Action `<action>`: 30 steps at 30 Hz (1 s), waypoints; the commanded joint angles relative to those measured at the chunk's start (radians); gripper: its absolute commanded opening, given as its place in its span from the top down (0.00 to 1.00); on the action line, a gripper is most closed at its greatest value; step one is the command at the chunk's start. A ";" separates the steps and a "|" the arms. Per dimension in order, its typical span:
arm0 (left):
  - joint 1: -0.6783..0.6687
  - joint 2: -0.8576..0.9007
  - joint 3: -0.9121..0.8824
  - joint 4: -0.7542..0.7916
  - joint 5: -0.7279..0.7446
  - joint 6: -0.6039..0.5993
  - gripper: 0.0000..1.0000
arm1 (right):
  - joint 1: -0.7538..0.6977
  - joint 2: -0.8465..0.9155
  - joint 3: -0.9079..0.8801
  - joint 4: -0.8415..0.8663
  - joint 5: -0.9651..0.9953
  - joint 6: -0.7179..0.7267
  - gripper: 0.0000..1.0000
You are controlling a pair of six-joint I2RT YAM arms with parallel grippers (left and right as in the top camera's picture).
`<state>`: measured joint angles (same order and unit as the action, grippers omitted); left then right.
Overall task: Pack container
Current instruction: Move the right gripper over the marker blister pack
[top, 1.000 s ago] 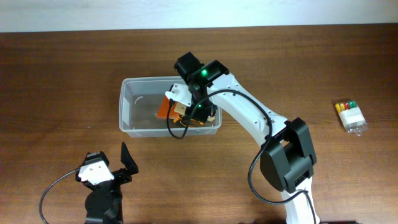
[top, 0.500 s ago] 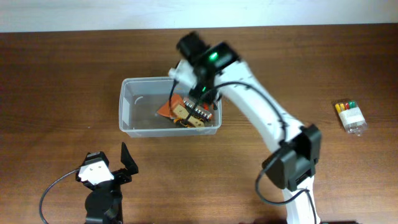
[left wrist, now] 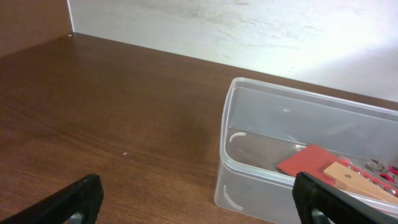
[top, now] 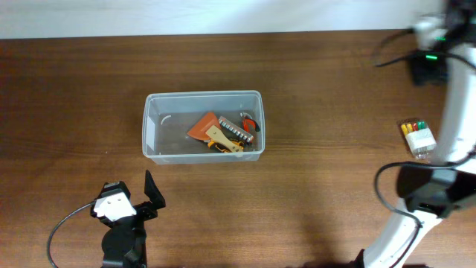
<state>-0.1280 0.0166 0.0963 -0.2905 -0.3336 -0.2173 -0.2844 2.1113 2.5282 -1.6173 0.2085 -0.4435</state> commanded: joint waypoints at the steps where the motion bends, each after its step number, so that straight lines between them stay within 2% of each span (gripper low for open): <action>1: -0.003 -0.005 -0.003 -0.001 -0.003 0.009 0.01 | -0.153 -0.027 -0.006 0.009 -0.059 -0.049 0.34; 3: -0.003 -0.005 -0.003 -0.001 -0.003 0.009 0.01 | -0.211 -0.026 -0.006 0.020 -0.085 -0.085 0.32; 8: -0.003 -0.005 -0.003 -0.001 -0.003 0.009 0.01 | -0.304 0.006 -0.006 0.047 -0.146 -0.182 0.21; 18: -0.003 -0.005 -0.003 -0.001 -0.003 0.009 0.01 | -0.290 0.272 -0.006 0.030 -0.201 -0.237 0.09; 30: -0.003 -0.005 -0.003 -0.001 -0.003 0.009 0.01 | -0.283 0.430 -0.021 0.016 -0.217 -0.237 0.08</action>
<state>-0.1280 0.0166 0.0963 -0.2901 -0.3336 -0.2173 -0.5797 2.5240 2.5202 -1.5967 0.0158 -0.6708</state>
